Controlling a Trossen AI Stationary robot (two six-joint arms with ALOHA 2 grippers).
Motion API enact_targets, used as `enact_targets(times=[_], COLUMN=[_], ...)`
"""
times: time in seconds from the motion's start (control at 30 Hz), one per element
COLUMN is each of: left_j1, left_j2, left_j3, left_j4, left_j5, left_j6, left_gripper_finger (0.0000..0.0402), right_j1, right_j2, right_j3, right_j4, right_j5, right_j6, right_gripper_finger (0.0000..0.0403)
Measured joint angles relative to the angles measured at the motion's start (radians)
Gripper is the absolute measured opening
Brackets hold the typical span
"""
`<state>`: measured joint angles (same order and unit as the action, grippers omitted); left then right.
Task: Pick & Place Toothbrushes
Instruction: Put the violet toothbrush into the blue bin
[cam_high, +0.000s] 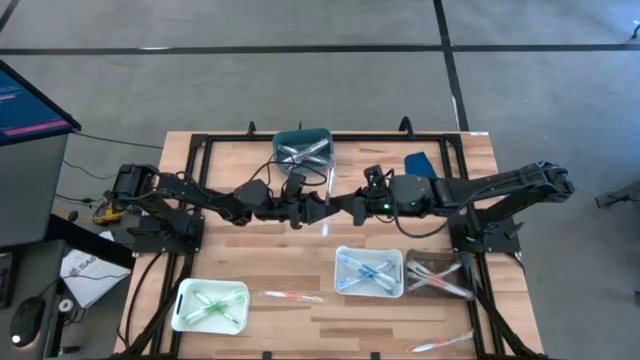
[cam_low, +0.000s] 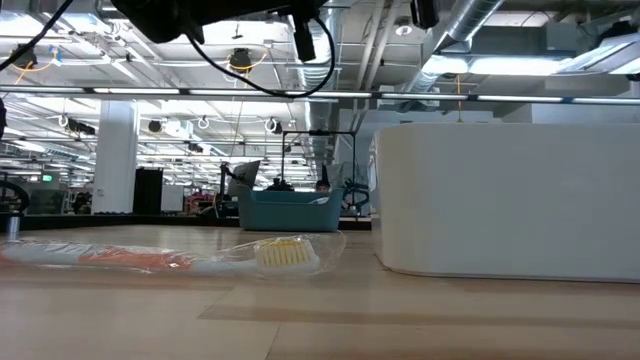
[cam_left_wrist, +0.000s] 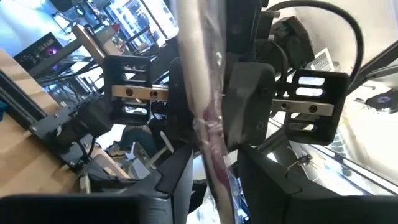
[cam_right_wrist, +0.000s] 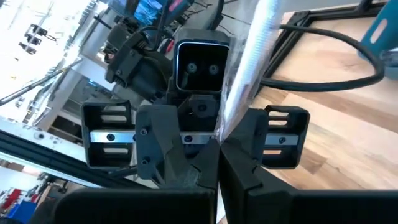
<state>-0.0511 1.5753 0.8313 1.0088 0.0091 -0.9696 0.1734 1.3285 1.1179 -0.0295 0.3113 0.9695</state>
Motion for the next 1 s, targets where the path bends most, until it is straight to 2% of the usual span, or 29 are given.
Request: enact_targets(times=[0.5, 1.0], left_j1=[-0.029, -0.029], left_j2=[0.0, 0.0], left_j3=[0.0, 0.0], left_j4=[0.002, 0.002], left_j5=[0.012, 0.013], left_j6=[-0.007, -0.007], left_gripper_finger=[0.0109, 0.0108], right_j1=[-0.005, 0.024], right_j2=[-0.064, -0.065], right_j3=[0.002, 0.001], right_j4=[-0.039, -0.081], right_j5=[0.003, -0.001], right_j6=[-0.034, -0.027], right_gripper_finger=[0.0, 0.0])
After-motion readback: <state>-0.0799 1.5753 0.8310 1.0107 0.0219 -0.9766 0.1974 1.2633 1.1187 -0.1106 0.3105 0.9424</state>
